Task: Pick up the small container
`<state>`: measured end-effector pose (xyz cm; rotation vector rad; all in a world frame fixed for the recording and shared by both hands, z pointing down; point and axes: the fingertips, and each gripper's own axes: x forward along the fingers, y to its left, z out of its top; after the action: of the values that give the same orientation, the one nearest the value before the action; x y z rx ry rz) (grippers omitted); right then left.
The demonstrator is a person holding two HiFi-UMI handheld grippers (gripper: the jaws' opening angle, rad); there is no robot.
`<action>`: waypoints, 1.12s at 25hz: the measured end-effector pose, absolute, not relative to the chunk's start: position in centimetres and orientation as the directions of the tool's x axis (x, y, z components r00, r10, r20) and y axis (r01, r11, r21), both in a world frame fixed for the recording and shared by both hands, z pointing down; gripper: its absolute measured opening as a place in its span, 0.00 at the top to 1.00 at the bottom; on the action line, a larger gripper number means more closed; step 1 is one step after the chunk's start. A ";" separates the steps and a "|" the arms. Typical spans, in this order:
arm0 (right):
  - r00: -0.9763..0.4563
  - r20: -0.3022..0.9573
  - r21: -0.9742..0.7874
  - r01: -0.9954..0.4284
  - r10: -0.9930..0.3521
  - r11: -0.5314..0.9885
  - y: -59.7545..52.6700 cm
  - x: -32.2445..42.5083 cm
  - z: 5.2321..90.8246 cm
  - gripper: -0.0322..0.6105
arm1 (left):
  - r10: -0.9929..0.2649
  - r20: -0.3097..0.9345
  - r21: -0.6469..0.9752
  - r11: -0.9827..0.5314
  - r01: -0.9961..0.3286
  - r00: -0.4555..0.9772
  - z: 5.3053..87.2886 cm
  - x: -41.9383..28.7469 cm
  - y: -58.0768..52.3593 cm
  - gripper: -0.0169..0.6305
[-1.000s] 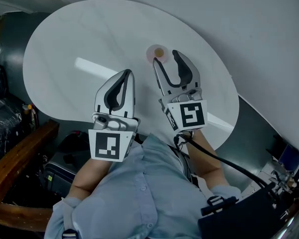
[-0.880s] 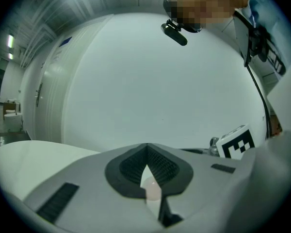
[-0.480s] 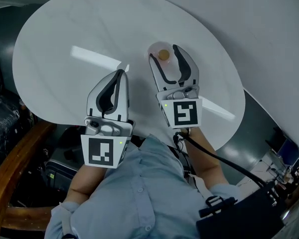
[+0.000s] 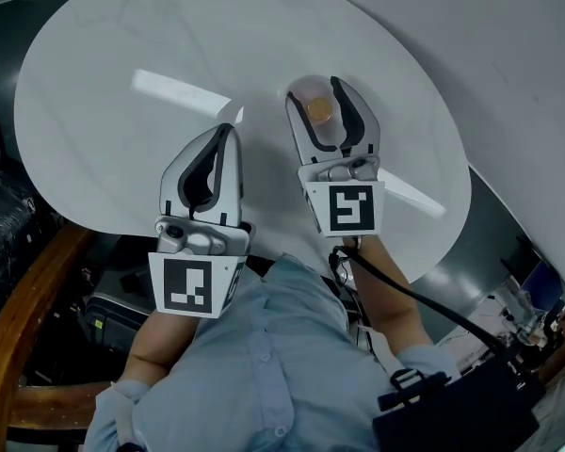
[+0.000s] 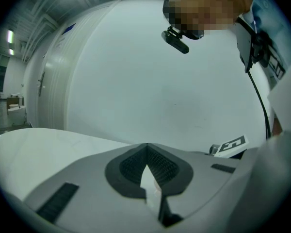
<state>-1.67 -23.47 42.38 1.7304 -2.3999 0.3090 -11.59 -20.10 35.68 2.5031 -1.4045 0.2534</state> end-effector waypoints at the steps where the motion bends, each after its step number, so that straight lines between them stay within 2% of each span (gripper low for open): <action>1: -0.313 0.255 -0.071 -0.950 -0.915 0.305 -23.5 -1.7 42.4 0.57 | -0.813 0.278 0.136 -0.494 -0.859 0.512 35.7 -11.7 -20.2 0.98; 12: -0.305 0.244 -0.028 -0.951 -0.921 0.308 -23.5 -1.8 42.7 0.65 | -0.825 0.284 0.130 -0.472 -0.872 0.489 35.7 -12.3 -20.3 0.98; 18: -0.316 0.241 -0.017 -0.947 -0.918 0.321 -23.5 -2.7 42.8 0.75 | -0.825 0.285 0.134 -0.470 -0.872 0.489 35.9 -12.6 -20.3 0.98; 28: -0.308 0.241 -0.035 -0.951 -0.921 0.308 -23.5 -2.4 42.6 0.77 | -0.826 0.279 0.135 -0.472 -0.871 0.491 35.5 -12.6 -20.0 0.98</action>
<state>-2.41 -23.46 42.64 1.7320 -2.3937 0.2535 -12.58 -19.98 35.53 2.4797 -1.4442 0.2543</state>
